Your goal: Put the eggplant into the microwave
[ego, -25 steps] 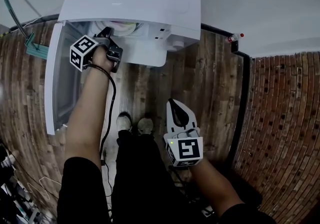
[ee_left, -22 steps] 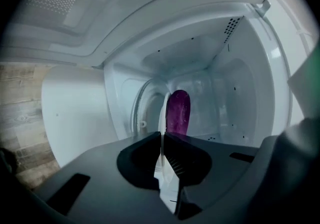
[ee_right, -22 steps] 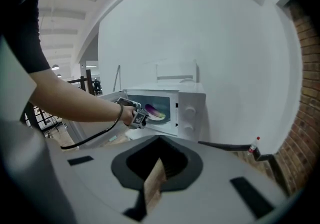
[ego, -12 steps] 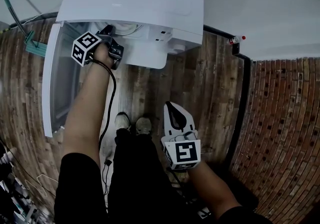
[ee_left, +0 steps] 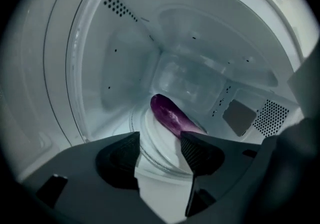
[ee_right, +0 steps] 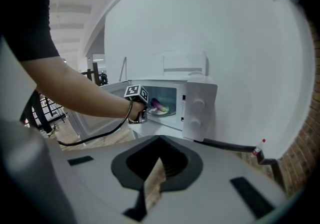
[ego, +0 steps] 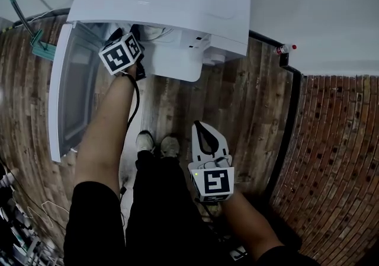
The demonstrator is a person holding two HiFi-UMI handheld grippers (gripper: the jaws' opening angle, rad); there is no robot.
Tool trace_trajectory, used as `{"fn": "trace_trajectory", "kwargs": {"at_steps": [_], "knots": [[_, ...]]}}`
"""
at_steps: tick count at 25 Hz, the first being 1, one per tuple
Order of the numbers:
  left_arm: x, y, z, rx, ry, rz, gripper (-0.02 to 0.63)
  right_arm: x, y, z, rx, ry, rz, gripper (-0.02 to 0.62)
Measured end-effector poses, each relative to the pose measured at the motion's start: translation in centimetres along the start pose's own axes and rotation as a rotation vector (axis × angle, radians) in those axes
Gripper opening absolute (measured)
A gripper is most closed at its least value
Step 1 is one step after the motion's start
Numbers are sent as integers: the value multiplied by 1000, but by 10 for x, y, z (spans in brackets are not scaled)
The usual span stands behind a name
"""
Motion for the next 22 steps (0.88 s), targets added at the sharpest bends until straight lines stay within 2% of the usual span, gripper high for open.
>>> {"fn": "trace_trajectory", "kwargs": {"at_steps": [1,2,5,6,7,8,9,13,17,20,22], "knots": [[1,-1,2,-13,-26,-36,259,-2,1,-1,-2,0,0,12],[1,-3,5,-28,-45,-65,267,-3,0,-1,-1,4,-3,12],[2,-9,19,-62,-68,-154,258,-3,-4,-3,-7,9,-26,12],[1,-10,28,-65,-80,-197,181,-2,-4,-2,-15,2,-34,12],[1,-10,37,-66,-94,-237,68,0,-5,-3,-22,-4,-42,12],[-1,-10,47,-64,-100,-263,0,1,-8,-3,-28,-10,-51,12],[-3,-8,58,-58,-92,-269,0,3,-11,-4,-35,-14,-58,12],[-20,0,106,-31,26,-207,0,15,-31,-6,-72,-17,-77,12],[-25,-6,167,0,116,-193,-2,41,-61,-11,-126,-38,-116,12],[-35,-34,214,-13,168,-207,-2,62,-98,-7,-187,-61,-141,12],[-41,-62,245,-40,201,-245,-2,77,-125,0,-224,-79,-161,12]]}}
Point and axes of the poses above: the fingertips, and each gripper's own axes: z backward along the fingers, x to its left, y out of its underside, the point moved 6 cm from there along z, backward along the fingers, and after that the axes turned 15 degrees about -z, right-handed, at the moved point
